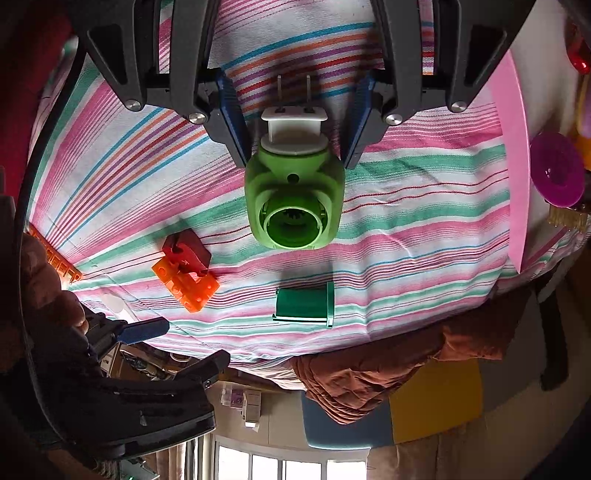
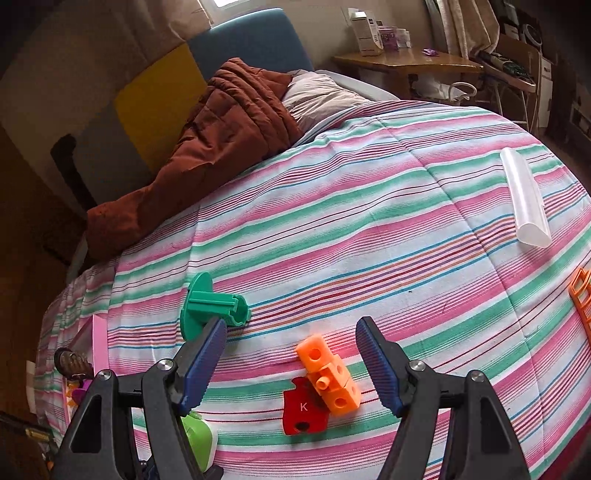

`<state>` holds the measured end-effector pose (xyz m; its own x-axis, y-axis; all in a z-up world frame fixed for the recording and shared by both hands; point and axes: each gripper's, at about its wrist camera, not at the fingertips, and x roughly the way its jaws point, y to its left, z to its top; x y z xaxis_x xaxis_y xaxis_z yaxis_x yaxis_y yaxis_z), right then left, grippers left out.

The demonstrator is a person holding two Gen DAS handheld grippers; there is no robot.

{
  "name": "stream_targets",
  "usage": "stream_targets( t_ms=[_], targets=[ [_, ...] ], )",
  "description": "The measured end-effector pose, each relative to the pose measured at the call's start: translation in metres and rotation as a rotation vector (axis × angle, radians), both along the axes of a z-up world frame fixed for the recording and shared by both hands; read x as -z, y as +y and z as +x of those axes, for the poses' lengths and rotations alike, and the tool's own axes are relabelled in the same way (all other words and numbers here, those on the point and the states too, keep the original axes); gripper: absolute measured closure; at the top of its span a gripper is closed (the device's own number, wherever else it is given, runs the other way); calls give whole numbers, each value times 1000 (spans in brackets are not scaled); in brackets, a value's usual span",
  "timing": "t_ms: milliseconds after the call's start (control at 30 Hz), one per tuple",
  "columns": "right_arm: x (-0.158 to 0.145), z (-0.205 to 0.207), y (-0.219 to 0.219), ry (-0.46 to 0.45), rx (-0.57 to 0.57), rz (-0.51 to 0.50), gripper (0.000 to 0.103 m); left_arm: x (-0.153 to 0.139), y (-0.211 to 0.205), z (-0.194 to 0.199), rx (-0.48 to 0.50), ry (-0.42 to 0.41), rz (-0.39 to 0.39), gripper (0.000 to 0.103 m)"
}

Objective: Organize rigid objects
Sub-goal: 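Move the right tool to the teal spool and close on it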

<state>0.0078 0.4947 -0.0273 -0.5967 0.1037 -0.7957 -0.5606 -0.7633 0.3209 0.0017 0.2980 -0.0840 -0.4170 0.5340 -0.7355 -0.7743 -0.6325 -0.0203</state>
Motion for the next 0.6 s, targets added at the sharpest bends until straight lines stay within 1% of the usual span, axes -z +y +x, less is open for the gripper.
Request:
stream_targets(
  t_ms=[433, 600],
  targets=[
    [10, -23, -33, -68, -171, 34, 29, 0, -1, -2, 4, -10, 13, 52],
    [7, -50, -41, -85, -228, 44, 22, 0, -1, -5, 6, -20, 23, 52]
  ],
)
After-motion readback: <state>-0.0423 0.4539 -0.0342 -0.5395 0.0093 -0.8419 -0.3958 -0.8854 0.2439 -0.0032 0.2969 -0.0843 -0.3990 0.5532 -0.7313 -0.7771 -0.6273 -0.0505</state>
